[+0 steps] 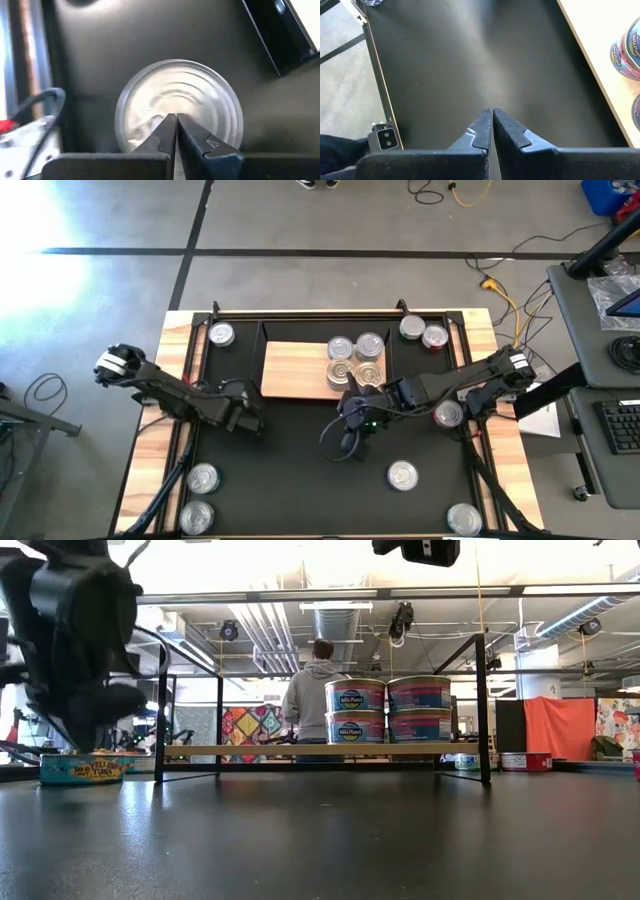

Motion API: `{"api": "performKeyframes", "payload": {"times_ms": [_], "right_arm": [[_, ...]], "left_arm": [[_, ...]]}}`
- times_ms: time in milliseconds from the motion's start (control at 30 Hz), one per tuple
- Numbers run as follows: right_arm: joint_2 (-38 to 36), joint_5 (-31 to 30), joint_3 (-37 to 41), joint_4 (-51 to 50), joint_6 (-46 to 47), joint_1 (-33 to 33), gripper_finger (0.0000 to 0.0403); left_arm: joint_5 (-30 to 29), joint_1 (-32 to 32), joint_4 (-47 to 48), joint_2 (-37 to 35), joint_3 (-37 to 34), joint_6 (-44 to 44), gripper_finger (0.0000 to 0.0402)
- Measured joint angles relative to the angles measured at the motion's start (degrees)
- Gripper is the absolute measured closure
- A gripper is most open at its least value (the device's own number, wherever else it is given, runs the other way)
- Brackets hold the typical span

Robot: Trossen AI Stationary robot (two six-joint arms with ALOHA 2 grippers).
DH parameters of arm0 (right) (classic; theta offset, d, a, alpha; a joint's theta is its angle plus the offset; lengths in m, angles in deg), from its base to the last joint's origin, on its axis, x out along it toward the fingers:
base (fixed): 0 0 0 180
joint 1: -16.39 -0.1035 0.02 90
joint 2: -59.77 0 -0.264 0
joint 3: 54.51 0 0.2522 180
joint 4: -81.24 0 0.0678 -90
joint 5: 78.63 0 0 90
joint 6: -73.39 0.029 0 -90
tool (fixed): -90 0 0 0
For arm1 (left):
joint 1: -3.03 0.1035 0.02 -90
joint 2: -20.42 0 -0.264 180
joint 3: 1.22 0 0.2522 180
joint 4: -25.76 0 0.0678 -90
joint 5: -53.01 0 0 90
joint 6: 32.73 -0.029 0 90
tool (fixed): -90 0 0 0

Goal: Stack canned seafood by type on shelf
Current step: Put the middle left light blue tuna can on the shelf

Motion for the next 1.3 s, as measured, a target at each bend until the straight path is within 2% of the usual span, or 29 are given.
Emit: {"api": "performKeyframes", "payload": {"times_ms": [233, 400, 533, 633, 733, 833, 967, 1167, 1300], "right_arm": [[0.0, 0.89, 0.0, -0.4, 0.0, -0.96, 0.0394], [0.0, 1.49, 0.0, -1.29, 0.13, -1.64, 0.0394], [0.0, 1.49, 0.0, -0.81, -0.03, -1.64, 0.0394], [0.0, 1.46, 0.0, -0.82, -0.59, -1.62, 0.0394], [-0.02, 1.47, 0.0, -0.85, -0.79, -1.71, 0.0394], [-0.02, 1.45, 0.0, -0.94, -0.85, -1.95, 0.0394], [-0.02, 1.46, 0.0, -1.11, -1.47, -2.01, 0.0394], [-0.04, 1.43, 0.0, -1.31, -3.31, -1.99, 0.0394], [0.0, 1.28, 0.02, -1.27, -4.77, -1.97, 0.0394]], "left_arm": [[-1.36, -2.17, -0.39, 6.82, 2.73, -1.49, 0.0401], [-0.07, -7.02, -8.07, 7.66, 8.37, -4.62, 0.0401], [-3.86, -10.33, -26.98, 9.19, 10.27, -10.76, 0.0401], [-4.48, -11.95, -43.57, 12.0, 10.72, -21.44, 0.0401], [-4.76, -13.03, -51.66, 14.06, 12.54, -27.01, 0.0401], [-5.11, -13.67, -48.89, 14.94, 15.09, -27.48, 0.0401], [-8.37, -14.51, -38.63, 13.93, 17.44, -24.26, 0.0401], [-11.66, -14.51, -19.88, 12.45, 18.11, -8.01, 0.0402], [-14.54, -12.75, -17.52, 12.72, 17.96, 3.06, 0.0401]]}}
